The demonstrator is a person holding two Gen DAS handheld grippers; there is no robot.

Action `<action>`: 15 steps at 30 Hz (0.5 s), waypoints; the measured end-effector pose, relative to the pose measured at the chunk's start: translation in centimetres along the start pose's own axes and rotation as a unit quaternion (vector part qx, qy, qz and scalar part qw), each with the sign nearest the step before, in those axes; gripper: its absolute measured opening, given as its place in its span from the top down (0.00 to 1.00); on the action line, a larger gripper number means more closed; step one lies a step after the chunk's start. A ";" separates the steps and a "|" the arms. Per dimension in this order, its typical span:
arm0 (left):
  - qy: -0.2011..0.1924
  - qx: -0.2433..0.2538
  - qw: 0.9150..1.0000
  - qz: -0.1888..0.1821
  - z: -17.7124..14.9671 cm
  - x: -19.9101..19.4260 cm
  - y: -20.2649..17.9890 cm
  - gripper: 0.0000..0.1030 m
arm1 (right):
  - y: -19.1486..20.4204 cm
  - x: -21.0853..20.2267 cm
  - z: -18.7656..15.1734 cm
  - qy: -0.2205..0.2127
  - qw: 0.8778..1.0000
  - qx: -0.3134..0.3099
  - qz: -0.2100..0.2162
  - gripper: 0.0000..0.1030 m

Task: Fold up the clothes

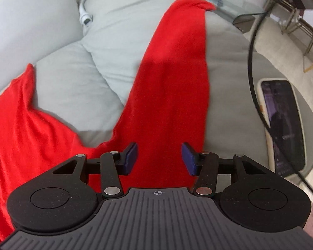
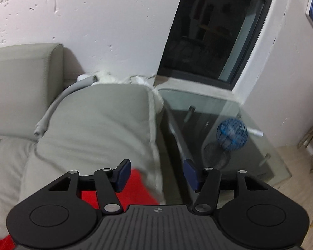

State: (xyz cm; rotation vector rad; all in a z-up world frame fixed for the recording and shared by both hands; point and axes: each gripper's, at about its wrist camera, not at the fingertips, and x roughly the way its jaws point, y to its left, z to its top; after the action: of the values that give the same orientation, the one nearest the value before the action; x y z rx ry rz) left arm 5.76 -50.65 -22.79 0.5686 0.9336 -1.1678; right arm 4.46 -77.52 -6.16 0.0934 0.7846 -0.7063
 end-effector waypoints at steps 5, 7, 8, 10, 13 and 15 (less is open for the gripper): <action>-0.013 -0.007 1.000 0.011 -3.1 -4.2 0.4 0.46 | 1.0 -3.8 -3.6 0.041 0.995 0.044 0.075 0.38; -0.010 -0.013 1.000 0.019 -5.0 -5.7 0.5 0.45 | 2.6 -5.0 -5.5 0.072 0.989 0.054 0.117 0.38; -0.007 -0.016 1.000 0.020 -6.0 -6.5 0.5 0.45 | 3.6 -5.5 -6.6 0.091 0.984 0.054 0.141 0.38; 0.000 -0.021 1.000 0.014 -7.9 -7.9 0.1 0.44 | 6.1 -6.4 -9.0 0.132 0.972 0.052 0.185 0.40; 0.000 -0.019 1.000 0.009 -9.9 -9.4 -0.7 0.44 | 8.9 -6.5 -11.6 0.178 0.960 0.059 0.207 0.44; -0.003 -0.010 1.000 0.007 -11.1 -10.0 -1.6 0.44 | 10.1 -6.1 -12.7 0.201 0.955 0.064 0.208 0.44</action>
State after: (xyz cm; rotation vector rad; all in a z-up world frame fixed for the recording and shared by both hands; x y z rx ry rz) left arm -0.31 -37.20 -19.87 0.5549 0.9342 -1.1456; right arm -0.20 -62.23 -12.88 0.5184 1.0661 -0.3346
